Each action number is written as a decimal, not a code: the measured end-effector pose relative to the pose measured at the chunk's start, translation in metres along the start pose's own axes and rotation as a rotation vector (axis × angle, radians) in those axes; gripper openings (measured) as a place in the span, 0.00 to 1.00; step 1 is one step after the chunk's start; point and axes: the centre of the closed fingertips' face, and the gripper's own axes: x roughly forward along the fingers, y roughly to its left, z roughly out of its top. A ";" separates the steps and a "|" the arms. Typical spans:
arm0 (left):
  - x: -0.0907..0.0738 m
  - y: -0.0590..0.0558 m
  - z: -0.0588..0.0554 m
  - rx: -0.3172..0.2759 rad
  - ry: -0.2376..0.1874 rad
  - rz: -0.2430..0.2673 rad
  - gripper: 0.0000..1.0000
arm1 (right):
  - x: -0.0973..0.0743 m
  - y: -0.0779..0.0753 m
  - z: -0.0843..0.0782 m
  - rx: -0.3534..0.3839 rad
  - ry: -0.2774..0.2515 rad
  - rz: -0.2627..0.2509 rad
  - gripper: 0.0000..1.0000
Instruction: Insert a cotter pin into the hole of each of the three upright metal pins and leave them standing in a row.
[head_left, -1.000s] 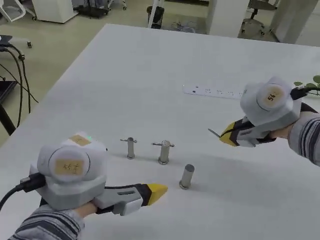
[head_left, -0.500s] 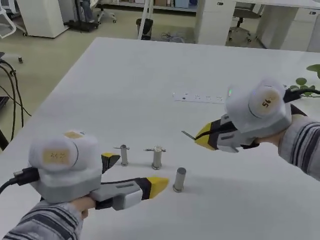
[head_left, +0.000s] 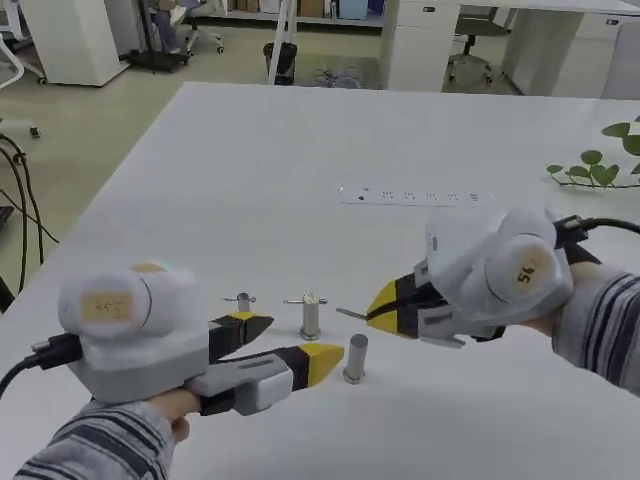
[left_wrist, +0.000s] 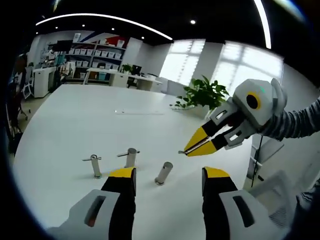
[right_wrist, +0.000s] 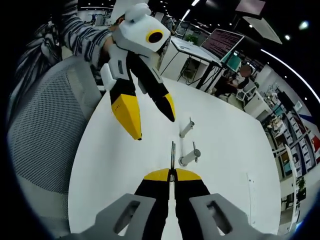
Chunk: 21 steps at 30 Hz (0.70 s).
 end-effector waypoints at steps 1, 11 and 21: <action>0.000 -0.002 0.000 -0.005 0.000 -0.006 0.48 | 0.001 0.002 0.001 -0.014 0.000 0.004 0.00; 0.001 -0.016 -0.001 -0.052 -0.019 -0.062 0.30 | 0.001 0.016 0.017 -0.048 -0.023 0.043 0.00; 0.002 -0.023 0.002 -0.075 -0.049 -0.098 0.11 | 0.001 0.021 0.022 -0.044 -0.031 0.064 0.00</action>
